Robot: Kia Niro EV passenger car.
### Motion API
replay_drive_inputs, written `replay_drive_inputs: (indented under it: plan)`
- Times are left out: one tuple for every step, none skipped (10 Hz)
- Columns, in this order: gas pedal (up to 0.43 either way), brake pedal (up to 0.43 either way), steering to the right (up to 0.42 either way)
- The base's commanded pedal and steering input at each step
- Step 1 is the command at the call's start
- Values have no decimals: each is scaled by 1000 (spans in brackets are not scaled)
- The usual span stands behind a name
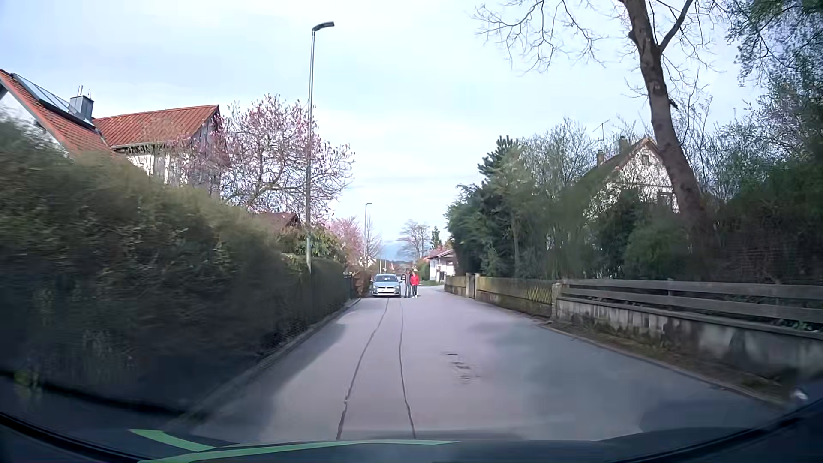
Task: Follow the waypoints while adhering to traffic rules and regulations
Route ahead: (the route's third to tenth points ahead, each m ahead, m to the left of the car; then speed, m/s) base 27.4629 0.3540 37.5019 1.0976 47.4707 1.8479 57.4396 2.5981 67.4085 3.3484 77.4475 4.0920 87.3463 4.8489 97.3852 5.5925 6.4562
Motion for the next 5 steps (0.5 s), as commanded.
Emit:
replay_drive_inputs:
  plan:
    - [0, 0, 32]
    - [0, 0, 34]
    - [0, 0, 36]
    - [0, 0, 39]
    - [0, 0, 39]
